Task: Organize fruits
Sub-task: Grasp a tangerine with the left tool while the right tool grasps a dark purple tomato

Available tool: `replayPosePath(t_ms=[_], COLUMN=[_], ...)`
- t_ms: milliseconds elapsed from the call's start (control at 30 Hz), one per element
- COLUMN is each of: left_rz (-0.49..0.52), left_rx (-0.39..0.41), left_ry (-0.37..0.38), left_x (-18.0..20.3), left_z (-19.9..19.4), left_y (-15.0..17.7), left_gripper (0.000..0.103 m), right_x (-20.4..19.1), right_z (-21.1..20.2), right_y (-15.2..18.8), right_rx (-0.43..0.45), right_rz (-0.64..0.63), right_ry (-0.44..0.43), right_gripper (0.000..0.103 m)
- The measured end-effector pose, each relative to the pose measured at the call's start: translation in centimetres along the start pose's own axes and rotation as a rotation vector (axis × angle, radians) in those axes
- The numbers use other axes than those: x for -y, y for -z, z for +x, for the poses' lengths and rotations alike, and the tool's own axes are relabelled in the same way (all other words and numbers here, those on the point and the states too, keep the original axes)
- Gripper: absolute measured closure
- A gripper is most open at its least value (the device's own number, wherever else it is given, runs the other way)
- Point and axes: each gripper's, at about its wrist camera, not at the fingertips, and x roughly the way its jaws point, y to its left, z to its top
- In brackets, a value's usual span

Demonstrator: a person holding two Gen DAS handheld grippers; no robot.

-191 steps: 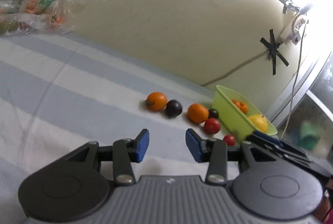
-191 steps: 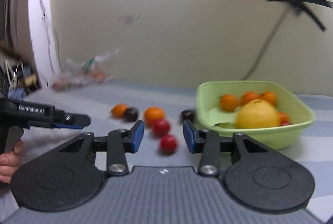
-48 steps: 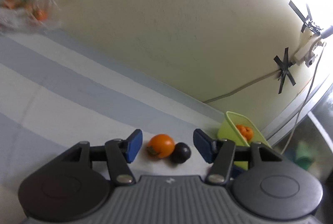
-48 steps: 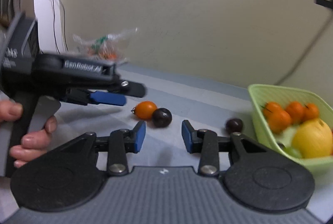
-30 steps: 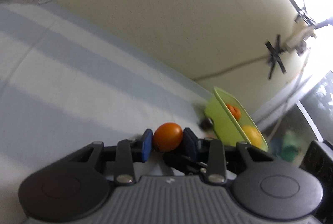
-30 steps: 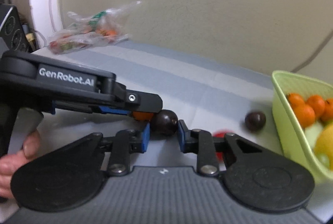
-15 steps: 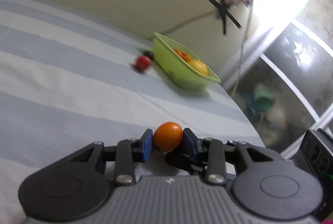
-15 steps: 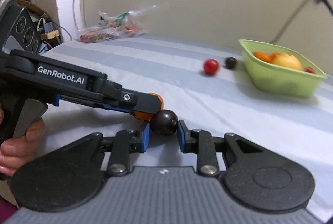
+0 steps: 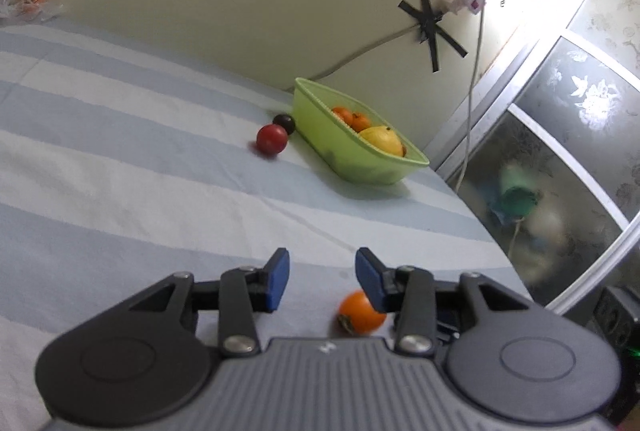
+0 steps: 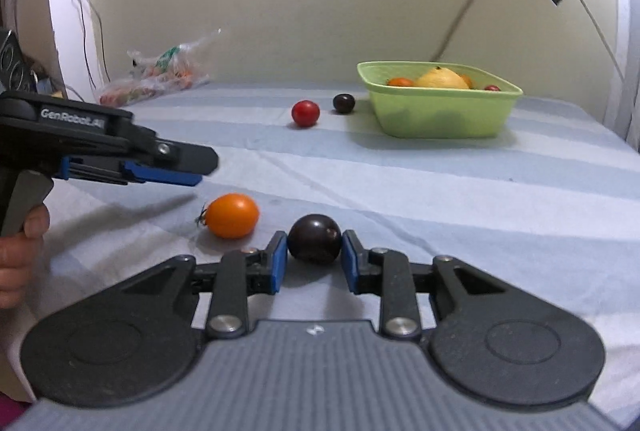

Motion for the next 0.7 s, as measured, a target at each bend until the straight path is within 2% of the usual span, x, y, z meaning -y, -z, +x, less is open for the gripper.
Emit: replayPosePath(t_ms=[67, 167, 300, 400, 500, 567, 633, 667, 700], left_rz=[0.020, 0.086, 0.236, 0.320, 0.389, 0.426, 0.477, 0.490, 0.487], left_rx=[0.002, -0.017, -0.046, -0.070, -0.101, -0.123, -0.112, -0.112, -0.115], left_ry=[0.007, 0.029, 0.039, 0.026, -0.028, -0.058, -0.072, -0.075, -0.068], left_x=[0.6, 1.9, 4.4, 5.4, 5.7, 5.8, 6.2, 6.4, 6.3], left_z=[0.0, 0.3, 0.7, 1.0, 1.4, 1.9, 1.9, 2.1, 2.2], left_y=[0.0, 0.2, 1.4, 2.2, 3.1, 3.7, 4.1, 4.1, 4.0], left_gripper=[0.054, 0.053, 0.053, 0.053, 0.053, 0.056, 0.060, 0.072, 0.072], right_x=[0.4, 0.2, 0.2, 0.6, 0.7, 0.6, 0.3, 0.1, 0.0], right_z=[-0.2, -0.3, -0.7, -0.8, -1.0, -1.0, -0.9, -0.9, -0.8], right_y=[0.2, 0.4, 0.6, 0.6, 0.6, 0.6, 0.7, 0.7, 0.7], right_rx=[0.004, 0.007, 0.006, -0.001, 0.003, 0.005, 0.002, 0.001, 0.002], right_rz=[0.013, 0.007, -0.010, -0.020, -0.017, -0.013, -0.017, -0.030, -0.045], right_ry=[-0.014, -0.016, -0.018, -0.014, -0.011, -0.009, -0.011, -0.013, -0.021], right_gripper=[0.067, 0.067, 0.066, 0.063, 0.062, 0.062, 0.062, 0.063, 0.070])
